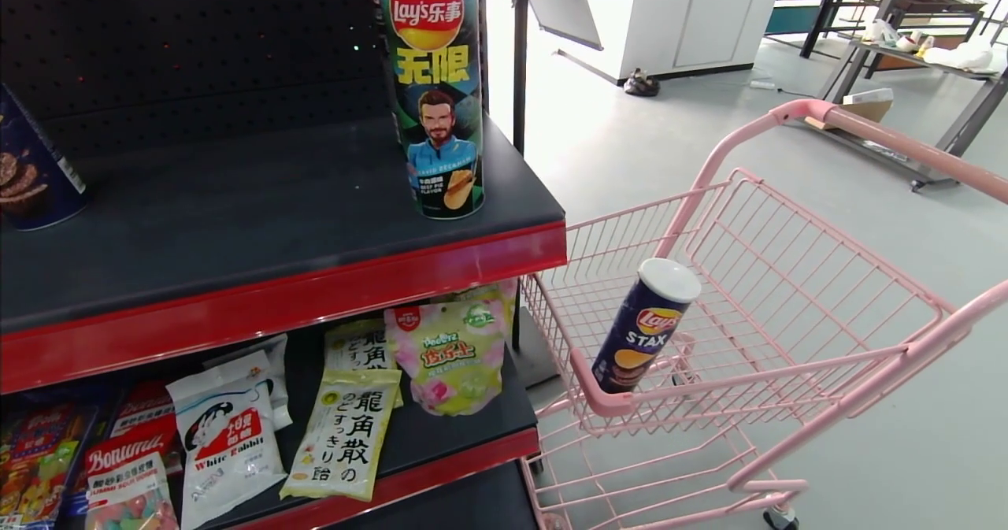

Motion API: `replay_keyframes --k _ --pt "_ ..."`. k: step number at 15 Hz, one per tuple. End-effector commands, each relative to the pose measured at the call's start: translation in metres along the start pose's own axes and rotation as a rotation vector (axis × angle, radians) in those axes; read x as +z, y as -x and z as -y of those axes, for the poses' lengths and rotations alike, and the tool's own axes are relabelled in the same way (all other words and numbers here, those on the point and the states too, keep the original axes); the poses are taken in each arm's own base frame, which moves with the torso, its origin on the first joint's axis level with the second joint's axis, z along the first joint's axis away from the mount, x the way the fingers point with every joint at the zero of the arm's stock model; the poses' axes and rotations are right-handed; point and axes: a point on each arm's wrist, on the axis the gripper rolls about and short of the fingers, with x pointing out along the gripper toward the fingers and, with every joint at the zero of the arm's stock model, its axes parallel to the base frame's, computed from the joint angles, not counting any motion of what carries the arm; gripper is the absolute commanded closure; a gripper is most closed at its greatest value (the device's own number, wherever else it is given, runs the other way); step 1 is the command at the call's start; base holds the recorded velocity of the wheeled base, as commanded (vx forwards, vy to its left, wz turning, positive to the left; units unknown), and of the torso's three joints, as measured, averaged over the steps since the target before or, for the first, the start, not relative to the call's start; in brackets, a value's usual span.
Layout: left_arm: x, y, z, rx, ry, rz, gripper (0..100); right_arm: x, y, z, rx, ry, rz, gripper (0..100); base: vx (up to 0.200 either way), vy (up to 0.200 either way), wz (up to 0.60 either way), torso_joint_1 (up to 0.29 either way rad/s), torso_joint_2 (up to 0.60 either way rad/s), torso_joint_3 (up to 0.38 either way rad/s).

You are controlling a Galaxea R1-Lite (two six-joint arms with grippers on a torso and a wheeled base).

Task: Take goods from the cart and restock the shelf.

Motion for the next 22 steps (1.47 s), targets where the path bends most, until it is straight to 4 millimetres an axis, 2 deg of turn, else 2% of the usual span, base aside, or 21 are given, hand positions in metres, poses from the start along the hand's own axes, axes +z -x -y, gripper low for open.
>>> replay_keyframes --k 1,8,9,10,11,12,13,15,16,17,19,20,21,22 --pt "0.0 0.0 0.0 0.002 0.0 -0.001 0 0.0 0.0 0.0 0.003 0.006 -0.002 0 0.0 0.0 0.0 0.0 0.0 0.0" --pt "0.0 0.0 0.0 0.002 0.0 -0.001 0 0.001 0.0 0.0 -0.017 0.02 0.013 0 0.0 0.0 0.0 0.0 0.0 0.0" --pt "0.0 0.0 0.0 0.003 0.0 -0.001 0 0.065 -0.001 0.001 -0.014 -0.014 0.065 0 0.0 0.0 0.0 0.0 0.0 0.0" --pt "0.0 0.0 0.0 0.003 0.0 -0.001 0 0.103 -0.016 0.001 -0.004 -0.09 0.03 0 0.0 0.0 0.0 0.0 0.0 0.0" --pt "0.0 0.0 0.0 0.002 0.0 -0.001 0 0.174 -0.05 -0.002 0.101 -0.331 0.021 0 0.0 0.0 0.0 0.0 0.0 0.0" --pt "0.0 0.0 0.0 0.002 0.0 -0.001 0 0.205 -0.067 -0.006 0.198 -0.302 0.028 0 0.0 0.0 0.0 0.0 0.0 0.0" --pt "0.0 0.0 0.0 0.0 -0.001 0.001 0 0.223 -0.097 -0.01 0.219 -0.226 -0.006 0 0.0 0.0 0.0 0.0 0.0 0.0" --pt "0.0 0.0 0.0 0.0 -0.001 -0.001 0 0.205 -0.156 -0.015 0.195 -0.202 -0.161 0 0.0 0.0 0.0 0.0 0.0 0.0" --pt "0.0 0.0 0.0 0.0 -0.001 -0.001 0 0.199 -0.167 -0.017 0.2 -0.203 -0.19 0 0.0 0.0 0.0 0.0 0.0 0.0" --pt "0.0 0.0 0.0 0.0 -0.001 -0.001 0 0.179 -0.188 -0.031 0.275 -0.201 -0.287 0 0.0 0.0 0.0 0.0 0.0 0.0" --pt "0.0 0.0 0.0 0.0 -0.003 -0.001 0 0.151 -0.205 -0.045 0.323 -0.198 -0.422 0 0.0 0.0 0.0 0.0 0.0 0.0" --pt "0.0 0.0 0.0 0.0 -0.003 -0.001 0 0.151 -0.205 -0.045 0.323 -0.198 -0.422 0 0.0 0.0 0.0 0.0 0.0 0.0" --pt "0.0 0.0 0.0 0.002 -0.003 -0.001 0 0.119 -0.232 -0.061 0.361 -0.205 -0.532 0 0.0 0.0 0.0 0.0 0.0 0.0" --pt "0.0 0.0 0.0 0.002 -0.003 -0.001 0 0.113 -0.241 -0.067 0.369 -0.221 -0.541 0 0.0 0.0 0.0 0.0 0.0 0.0"
